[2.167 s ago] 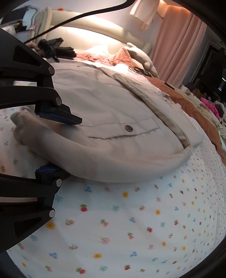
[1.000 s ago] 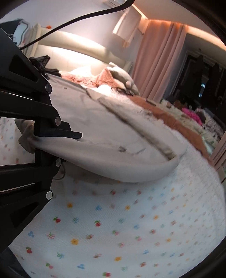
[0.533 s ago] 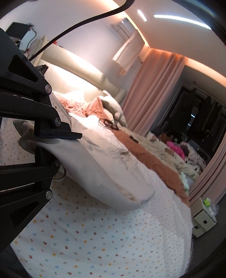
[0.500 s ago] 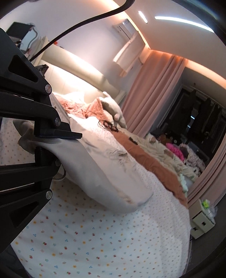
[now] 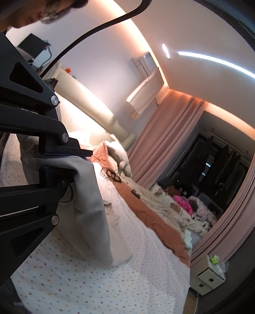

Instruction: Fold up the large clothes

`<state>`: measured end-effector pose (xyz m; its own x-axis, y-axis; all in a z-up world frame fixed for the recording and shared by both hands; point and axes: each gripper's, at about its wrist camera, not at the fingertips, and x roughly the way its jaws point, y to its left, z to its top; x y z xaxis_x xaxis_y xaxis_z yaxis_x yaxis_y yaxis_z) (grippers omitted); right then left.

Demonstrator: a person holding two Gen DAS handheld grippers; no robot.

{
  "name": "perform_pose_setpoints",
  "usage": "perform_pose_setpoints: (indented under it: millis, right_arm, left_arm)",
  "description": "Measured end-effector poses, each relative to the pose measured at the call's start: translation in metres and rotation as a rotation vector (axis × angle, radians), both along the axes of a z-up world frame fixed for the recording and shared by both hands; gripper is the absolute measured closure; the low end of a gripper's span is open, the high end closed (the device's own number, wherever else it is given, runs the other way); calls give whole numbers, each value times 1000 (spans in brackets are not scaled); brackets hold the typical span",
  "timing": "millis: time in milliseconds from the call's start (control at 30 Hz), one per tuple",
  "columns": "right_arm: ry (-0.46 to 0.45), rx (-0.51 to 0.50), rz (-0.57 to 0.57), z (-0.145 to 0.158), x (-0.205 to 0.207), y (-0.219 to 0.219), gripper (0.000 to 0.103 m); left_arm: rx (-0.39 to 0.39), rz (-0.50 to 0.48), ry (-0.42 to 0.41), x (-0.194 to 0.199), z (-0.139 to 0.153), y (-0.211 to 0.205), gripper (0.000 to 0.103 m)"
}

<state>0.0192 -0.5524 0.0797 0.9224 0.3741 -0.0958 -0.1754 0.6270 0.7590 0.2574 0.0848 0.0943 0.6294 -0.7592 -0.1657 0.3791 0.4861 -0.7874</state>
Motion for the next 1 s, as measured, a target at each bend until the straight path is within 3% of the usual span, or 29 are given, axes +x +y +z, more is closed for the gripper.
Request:
perform_pose_setpoints:
  millis: [233, 533, 700, 1000]
  right_arm:
    - [-48, -61, -2, 17, -10, 3, 95]
    - [50, -72, -38, -2, 8, -9, 95]
    - [106, -116, -98, -2, 33, -14, 95]
    - [114, -180, -142, 12, 89, -20, 96]
  left_arm:
    - [19, -12, -12, -18, 14, 2, 99]
    - [69, 33, 95, 12, -16, 2, 99]
    - [70, 66, 137, 38, -31, 1, 99]
    - [110, 126, 169, 82, -44, -6, 99]
